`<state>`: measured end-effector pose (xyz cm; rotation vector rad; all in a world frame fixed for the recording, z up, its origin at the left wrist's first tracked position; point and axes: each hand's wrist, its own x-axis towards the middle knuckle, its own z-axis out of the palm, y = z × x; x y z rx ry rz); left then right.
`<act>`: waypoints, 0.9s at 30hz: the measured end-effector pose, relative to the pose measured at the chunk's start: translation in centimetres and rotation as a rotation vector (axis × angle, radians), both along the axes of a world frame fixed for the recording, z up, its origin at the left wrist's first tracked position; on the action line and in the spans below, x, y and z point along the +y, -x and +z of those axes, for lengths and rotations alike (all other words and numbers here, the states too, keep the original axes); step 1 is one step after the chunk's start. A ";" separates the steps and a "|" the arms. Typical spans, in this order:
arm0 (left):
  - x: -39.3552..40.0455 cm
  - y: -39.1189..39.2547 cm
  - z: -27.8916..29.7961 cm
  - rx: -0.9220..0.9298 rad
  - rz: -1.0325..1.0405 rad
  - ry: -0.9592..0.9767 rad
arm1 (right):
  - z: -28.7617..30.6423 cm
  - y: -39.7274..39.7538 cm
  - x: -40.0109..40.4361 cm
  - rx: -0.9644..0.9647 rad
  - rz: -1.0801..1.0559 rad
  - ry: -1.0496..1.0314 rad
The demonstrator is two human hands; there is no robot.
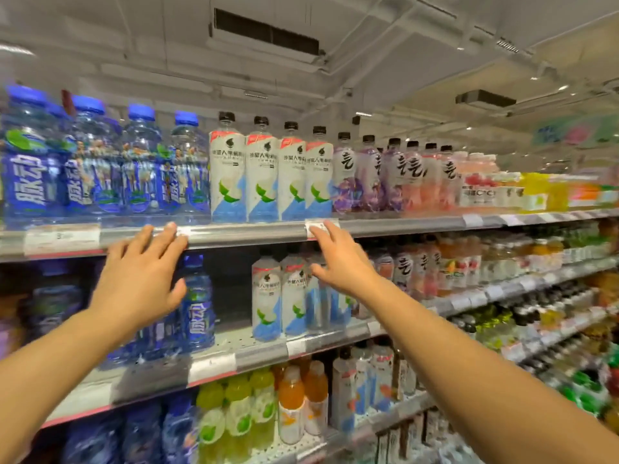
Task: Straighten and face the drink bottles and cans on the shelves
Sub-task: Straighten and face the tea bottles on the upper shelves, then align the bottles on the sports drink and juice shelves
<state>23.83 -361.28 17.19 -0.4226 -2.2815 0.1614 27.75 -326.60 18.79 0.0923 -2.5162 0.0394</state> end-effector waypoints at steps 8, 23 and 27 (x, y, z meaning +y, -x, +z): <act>-0.2 -1.1 0.6 -0.061 -0.013 -0.010 | -2.5 3.2 1.5 -0.077 0.004 -0.016; 1.2 -1.5 -4.0 -0.080 -0.136 -0.199 | -7.7 -1.2 0.6 -0.227 -0.021 0.071; 2.4 -3.5 -6.6 -0.155 -0.307 -0.256 | -11.5 -2.7 2.2 -0.347 -0.040 0.110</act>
